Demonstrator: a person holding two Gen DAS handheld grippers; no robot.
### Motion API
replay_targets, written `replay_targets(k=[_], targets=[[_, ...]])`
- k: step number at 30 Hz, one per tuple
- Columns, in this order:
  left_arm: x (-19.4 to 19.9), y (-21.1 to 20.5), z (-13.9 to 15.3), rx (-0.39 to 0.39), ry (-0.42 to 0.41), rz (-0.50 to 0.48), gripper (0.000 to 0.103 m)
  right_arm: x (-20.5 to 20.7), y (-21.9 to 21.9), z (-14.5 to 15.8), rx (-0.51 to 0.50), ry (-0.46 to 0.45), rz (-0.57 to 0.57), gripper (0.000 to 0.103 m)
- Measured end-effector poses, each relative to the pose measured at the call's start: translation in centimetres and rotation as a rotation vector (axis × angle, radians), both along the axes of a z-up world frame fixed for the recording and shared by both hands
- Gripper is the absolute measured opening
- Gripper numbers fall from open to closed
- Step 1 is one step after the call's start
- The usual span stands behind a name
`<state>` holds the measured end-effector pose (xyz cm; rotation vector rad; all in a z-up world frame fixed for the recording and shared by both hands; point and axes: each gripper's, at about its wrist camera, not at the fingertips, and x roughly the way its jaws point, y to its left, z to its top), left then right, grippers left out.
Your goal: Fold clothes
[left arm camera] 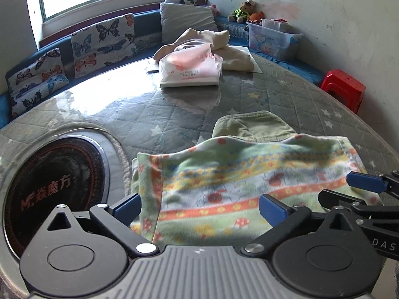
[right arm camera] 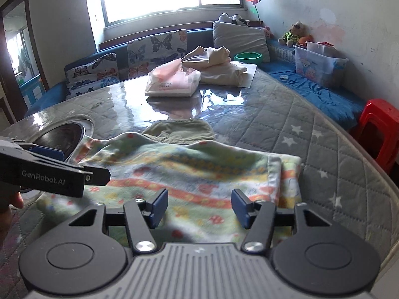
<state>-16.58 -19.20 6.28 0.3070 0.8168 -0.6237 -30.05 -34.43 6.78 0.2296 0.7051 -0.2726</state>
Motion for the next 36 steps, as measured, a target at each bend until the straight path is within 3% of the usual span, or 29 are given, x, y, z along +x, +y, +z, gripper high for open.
replay_targets(k=[36], targets=[[-4.7, 4.4, -0.3, 0.017, -0.007, 0.046, 0.103, -4.0, 4.7, -0.5, -0.016, 0.014, 0.052, 0.09]])
